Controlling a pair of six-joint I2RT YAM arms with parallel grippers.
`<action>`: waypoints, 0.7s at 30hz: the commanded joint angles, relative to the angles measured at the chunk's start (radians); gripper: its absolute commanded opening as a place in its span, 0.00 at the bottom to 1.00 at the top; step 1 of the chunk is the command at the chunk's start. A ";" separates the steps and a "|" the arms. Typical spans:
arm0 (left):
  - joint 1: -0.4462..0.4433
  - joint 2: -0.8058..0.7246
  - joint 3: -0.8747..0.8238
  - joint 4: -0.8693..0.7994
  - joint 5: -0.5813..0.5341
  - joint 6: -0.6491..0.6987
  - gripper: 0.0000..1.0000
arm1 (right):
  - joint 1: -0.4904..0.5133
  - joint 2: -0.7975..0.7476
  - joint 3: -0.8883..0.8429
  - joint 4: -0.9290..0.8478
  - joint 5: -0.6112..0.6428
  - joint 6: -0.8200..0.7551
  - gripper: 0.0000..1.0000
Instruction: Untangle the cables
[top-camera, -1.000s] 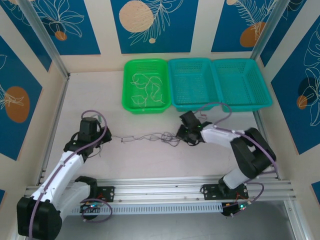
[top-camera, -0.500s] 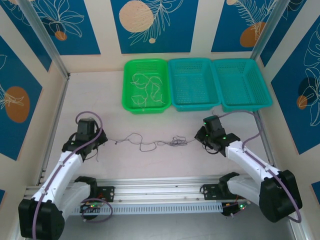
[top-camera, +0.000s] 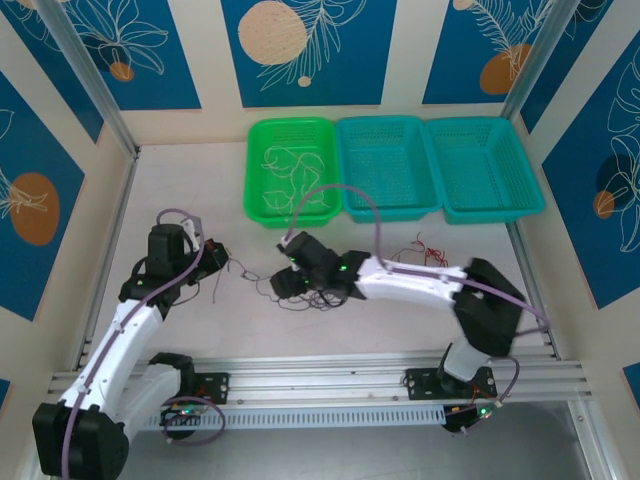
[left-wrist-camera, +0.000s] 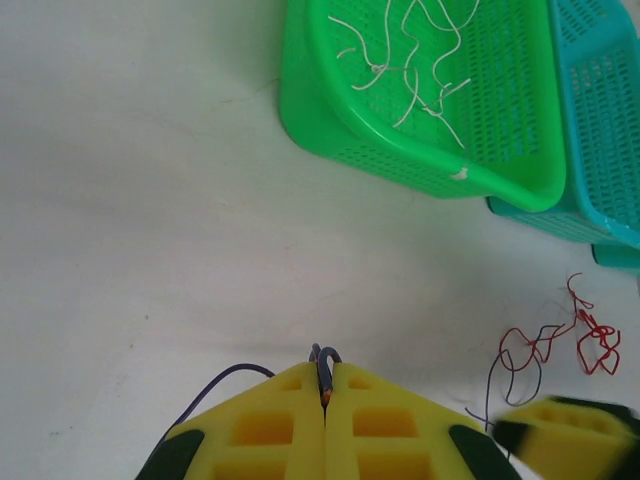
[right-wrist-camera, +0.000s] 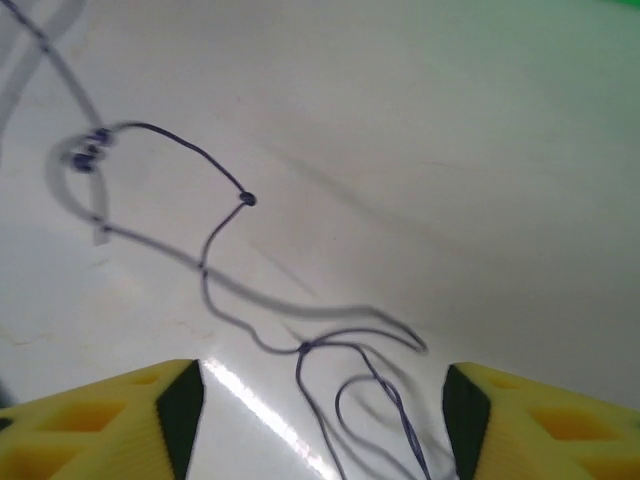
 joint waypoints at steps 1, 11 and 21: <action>-0.007 -0.036 0.053 -0.037 -0.027 0.010 0.00 | -0.015 0.111 0.051 0.032 -0.013 -0.084 0.71; -0.004 -0.066 0.118 -0.237 -0.354 0.000 0.00 | -0.122 0.141 -0.071 0.047 0.028 0.146 0.00; 0.028 -0.095 0.148 -0.312 -0.632 0.018 0.00 | -0.365 -0.143 -0.398 -0.123 0.166 0.416 0.00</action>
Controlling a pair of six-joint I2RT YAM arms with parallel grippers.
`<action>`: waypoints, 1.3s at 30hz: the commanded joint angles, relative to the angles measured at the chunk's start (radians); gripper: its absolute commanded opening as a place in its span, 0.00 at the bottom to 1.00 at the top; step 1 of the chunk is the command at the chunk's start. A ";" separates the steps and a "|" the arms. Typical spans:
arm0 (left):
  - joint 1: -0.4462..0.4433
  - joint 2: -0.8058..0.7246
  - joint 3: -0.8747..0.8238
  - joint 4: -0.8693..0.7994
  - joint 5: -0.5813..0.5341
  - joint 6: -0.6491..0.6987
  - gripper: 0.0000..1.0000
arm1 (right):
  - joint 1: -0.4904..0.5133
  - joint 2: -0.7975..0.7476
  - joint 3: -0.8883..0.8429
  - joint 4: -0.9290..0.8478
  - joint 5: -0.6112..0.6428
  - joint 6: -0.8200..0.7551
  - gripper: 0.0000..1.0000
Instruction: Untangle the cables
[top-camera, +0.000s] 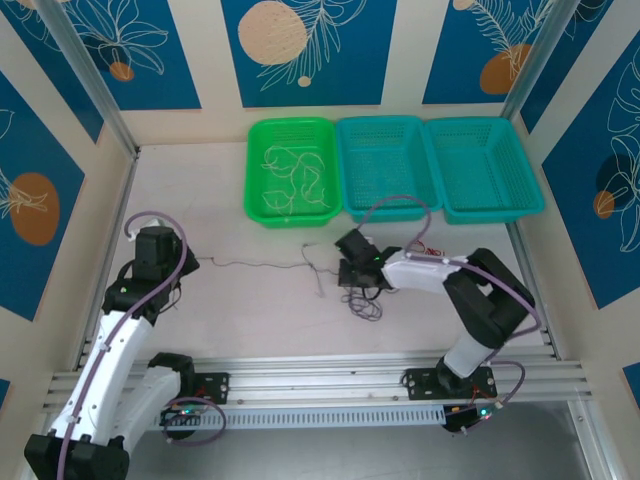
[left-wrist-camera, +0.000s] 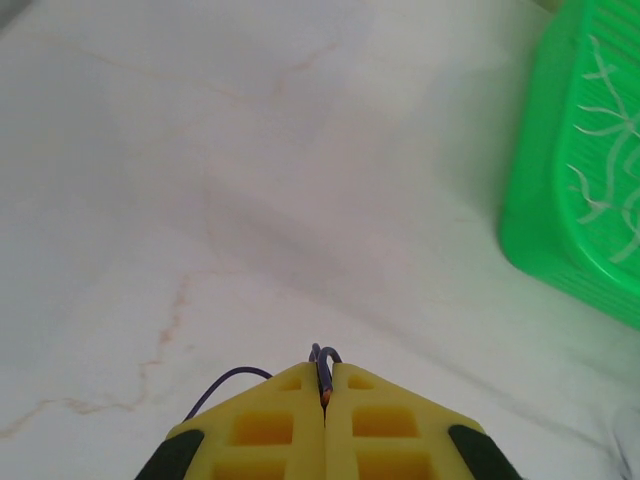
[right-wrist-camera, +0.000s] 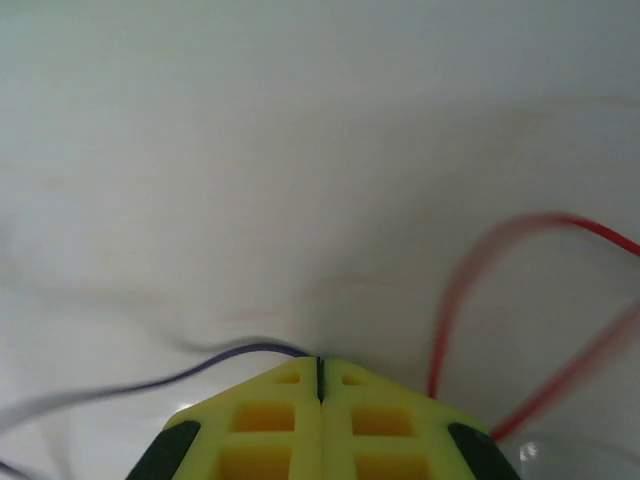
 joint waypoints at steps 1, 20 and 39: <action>0.019 -0.004 0.034 -0.036 -0.104 0.019 0.00 | -0.047 -0.082 -0.085 -0.127 0.084 0.119 0.00; 0.037 0.023 0.302 0.046 0.085 0.169 0.00 | -0.164 -0.418 -0.226 -0.142 0.028 0.140 0.00; -0.324 0.619 1.007 0.455 0.583 0.042 0.00 | -0.078 -0.524 -0.257 -0.155 0.012 0.167 0.00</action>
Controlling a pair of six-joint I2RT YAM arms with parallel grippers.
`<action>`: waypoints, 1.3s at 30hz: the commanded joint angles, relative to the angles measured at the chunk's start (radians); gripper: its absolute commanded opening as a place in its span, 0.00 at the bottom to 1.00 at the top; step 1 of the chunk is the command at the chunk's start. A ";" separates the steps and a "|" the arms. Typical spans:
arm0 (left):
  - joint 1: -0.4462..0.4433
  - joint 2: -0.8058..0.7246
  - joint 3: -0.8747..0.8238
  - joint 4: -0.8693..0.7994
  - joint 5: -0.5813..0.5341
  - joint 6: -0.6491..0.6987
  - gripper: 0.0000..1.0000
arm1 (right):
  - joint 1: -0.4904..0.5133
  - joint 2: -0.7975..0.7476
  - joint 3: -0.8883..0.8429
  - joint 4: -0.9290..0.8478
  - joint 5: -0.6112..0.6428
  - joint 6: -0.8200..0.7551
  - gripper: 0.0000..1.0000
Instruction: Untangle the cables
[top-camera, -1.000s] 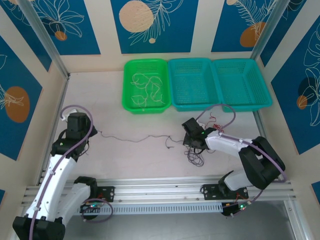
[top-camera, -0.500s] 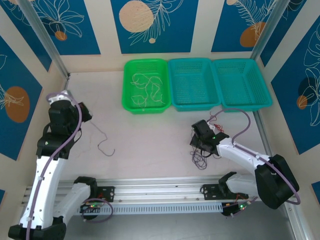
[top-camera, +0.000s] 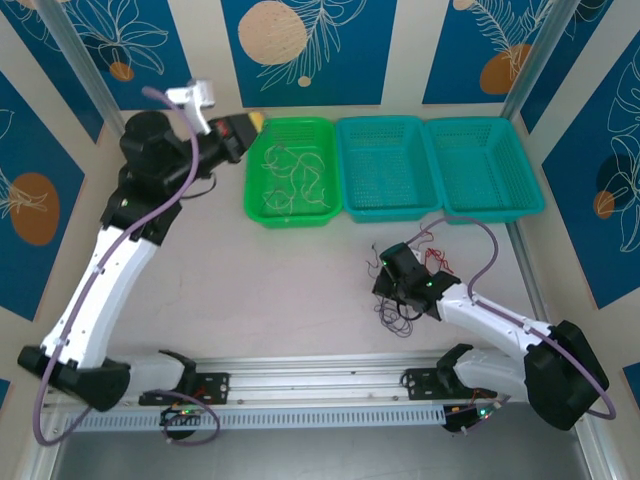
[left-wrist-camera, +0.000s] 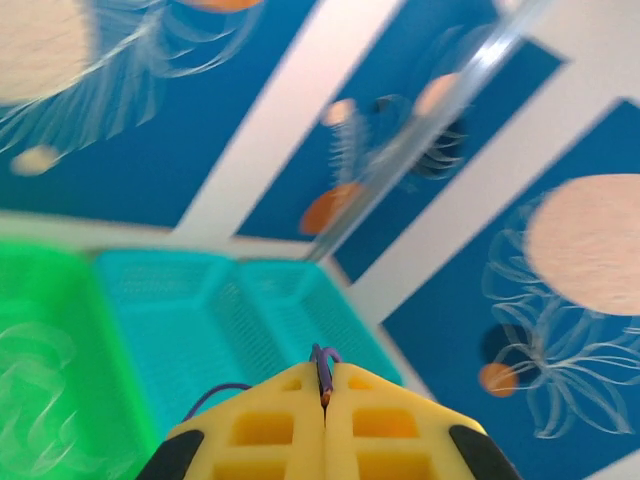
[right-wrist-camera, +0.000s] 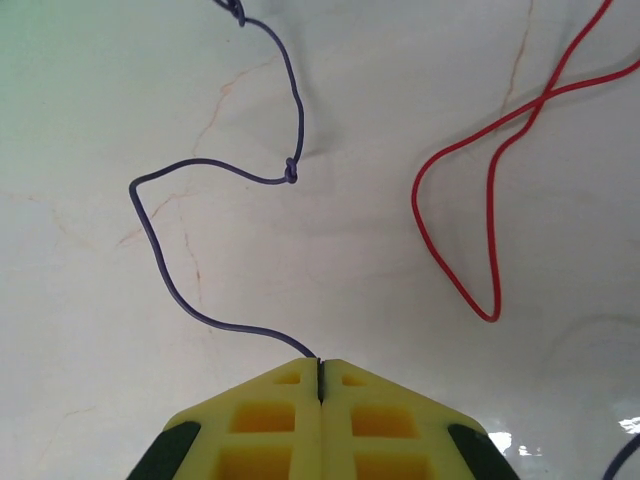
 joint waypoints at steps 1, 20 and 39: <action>-0.053 0.138 0.165 0.010 -0.051 0.062 0.00 | 0.005 -0.035 -0.018 -0.024 0.009 0.023 0.00; -0.191 1.223 1.504 -0.249 -0.137 0.180 0.00 | -0.023 -0.229 -0.074 -0.081 0.021 0.008 0.00; -0.314 1.477 1.504 -0.080 -0.223 0.080 0.03 | -0.045 -0.217 -0.071 -0.070 -0.001 -0.018 0.00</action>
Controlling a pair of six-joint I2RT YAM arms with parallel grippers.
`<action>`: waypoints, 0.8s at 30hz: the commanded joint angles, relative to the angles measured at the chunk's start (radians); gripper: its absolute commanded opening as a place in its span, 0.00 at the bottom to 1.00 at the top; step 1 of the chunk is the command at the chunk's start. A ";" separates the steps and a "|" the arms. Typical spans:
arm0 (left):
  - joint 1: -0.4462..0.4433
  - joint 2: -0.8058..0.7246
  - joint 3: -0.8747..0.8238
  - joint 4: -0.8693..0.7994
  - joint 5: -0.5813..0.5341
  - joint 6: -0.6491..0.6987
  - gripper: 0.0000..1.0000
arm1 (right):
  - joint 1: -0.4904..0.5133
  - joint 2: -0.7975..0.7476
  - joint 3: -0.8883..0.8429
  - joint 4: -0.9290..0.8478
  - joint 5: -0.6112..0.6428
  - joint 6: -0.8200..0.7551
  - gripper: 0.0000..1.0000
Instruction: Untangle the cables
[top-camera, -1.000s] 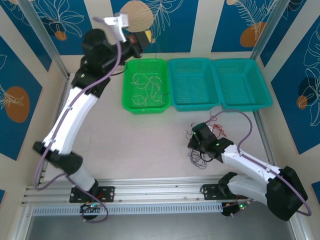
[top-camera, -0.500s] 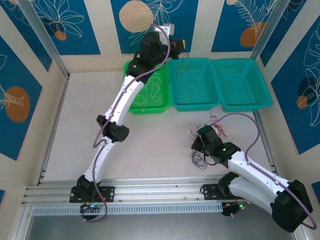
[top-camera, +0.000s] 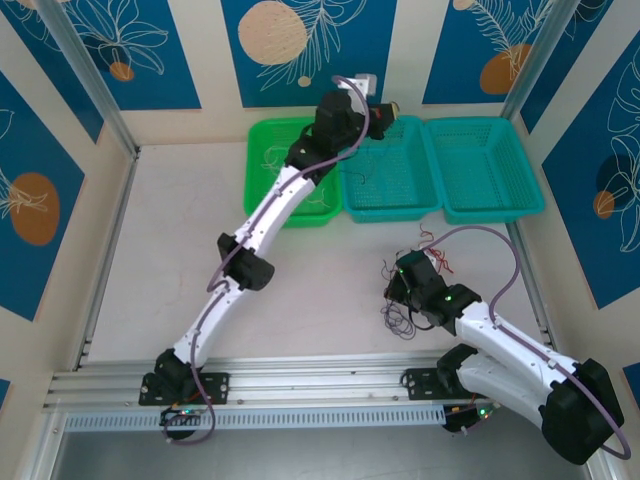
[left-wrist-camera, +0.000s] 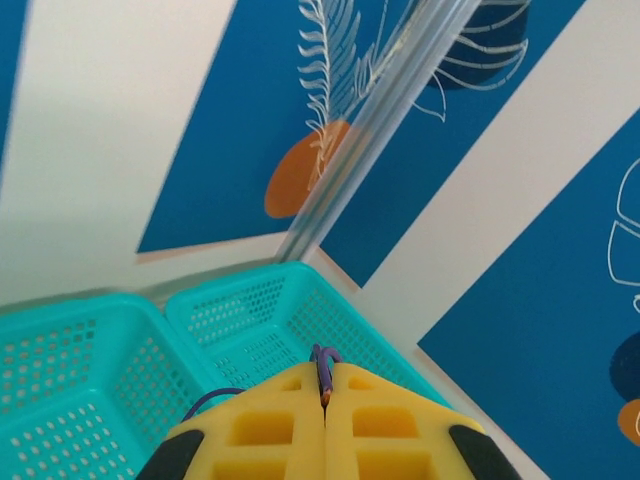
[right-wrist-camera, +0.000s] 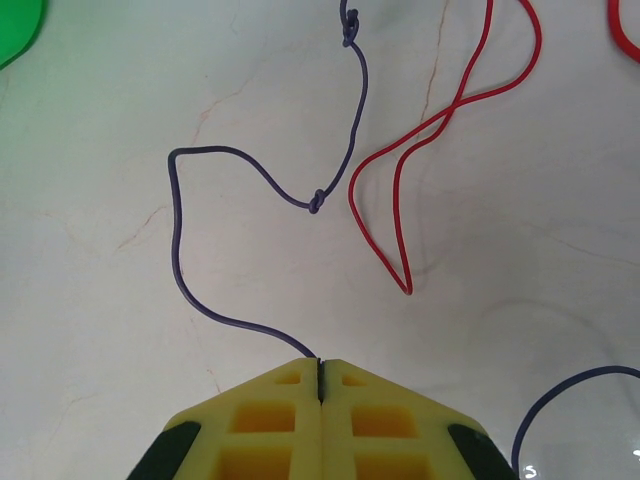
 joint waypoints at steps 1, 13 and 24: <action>-0.032 0.080 0.056 0.031 -0.068 -0.015 0.03 | -0.005 -0.012 -0.005 -0.004 -0.013 -0.013 0.00; -0.008 0.012 0.056 -0.095 -0.122 0.159 0.89 | -0.021 -0.029 0.003 -0.021 -0.020 -0.035 0.00; 0.084 -0.549 -0.493 -0.229 0.010 0.457 1.00 | -0.025 0.000 0.042 -0.041 -0.137 -0.137 0.00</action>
